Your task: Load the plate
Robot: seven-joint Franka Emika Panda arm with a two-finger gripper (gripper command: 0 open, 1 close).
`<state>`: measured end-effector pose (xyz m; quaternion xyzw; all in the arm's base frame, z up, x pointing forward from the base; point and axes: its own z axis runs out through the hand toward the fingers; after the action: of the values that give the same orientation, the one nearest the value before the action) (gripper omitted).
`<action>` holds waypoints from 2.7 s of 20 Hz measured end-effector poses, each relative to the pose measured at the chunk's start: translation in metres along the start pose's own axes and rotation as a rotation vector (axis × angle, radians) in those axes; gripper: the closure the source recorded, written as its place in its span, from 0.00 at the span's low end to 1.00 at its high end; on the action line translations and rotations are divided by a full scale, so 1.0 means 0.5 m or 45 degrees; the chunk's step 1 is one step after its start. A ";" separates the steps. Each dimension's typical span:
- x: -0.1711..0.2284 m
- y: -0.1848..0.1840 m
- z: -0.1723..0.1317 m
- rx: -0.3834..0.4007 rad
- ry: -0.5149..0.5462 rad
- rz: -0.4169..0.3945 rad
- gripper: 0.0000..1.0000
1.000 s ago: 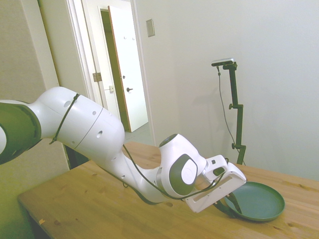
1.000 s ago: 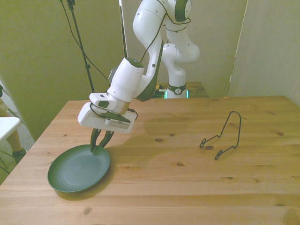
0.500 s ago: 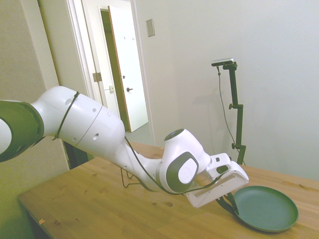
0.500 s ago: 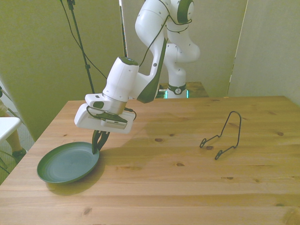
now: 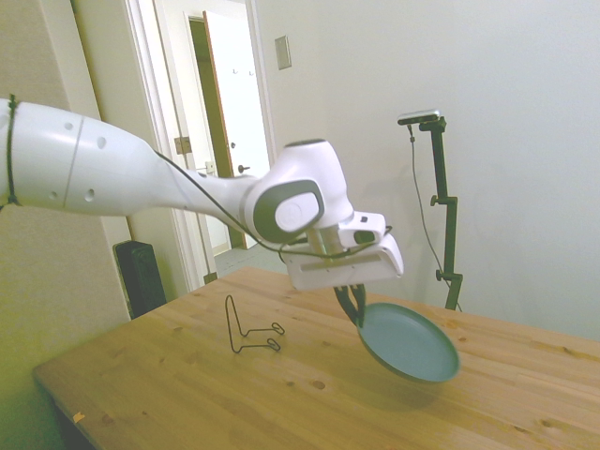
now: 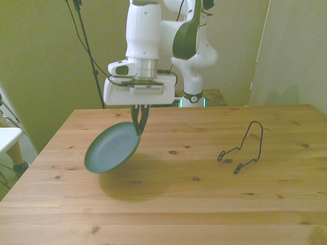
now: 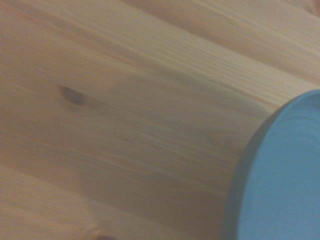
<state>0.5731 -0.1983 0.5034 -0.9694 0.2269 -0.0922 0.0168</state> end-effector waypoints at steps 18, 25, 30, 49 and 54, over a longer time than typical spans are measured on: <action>-0.113 -0.335 -0.130 0.474 -0.505 0.041 1.00; -0.088 -0.407 -0.097 0.483 -0.632 0.035 1.00; -0.090 -0.409 -0.078 0.476 -0.657 0.036 1.00; -0.081 -0.421 0.008 0.644 -0.875 -0.058 1.00; -0.073 -0.433 0.032 0.643 -0.890 -0.062 1.00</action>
<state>0.6386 0.0116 0.4975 -0.9128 0.1549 0.1888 0.3273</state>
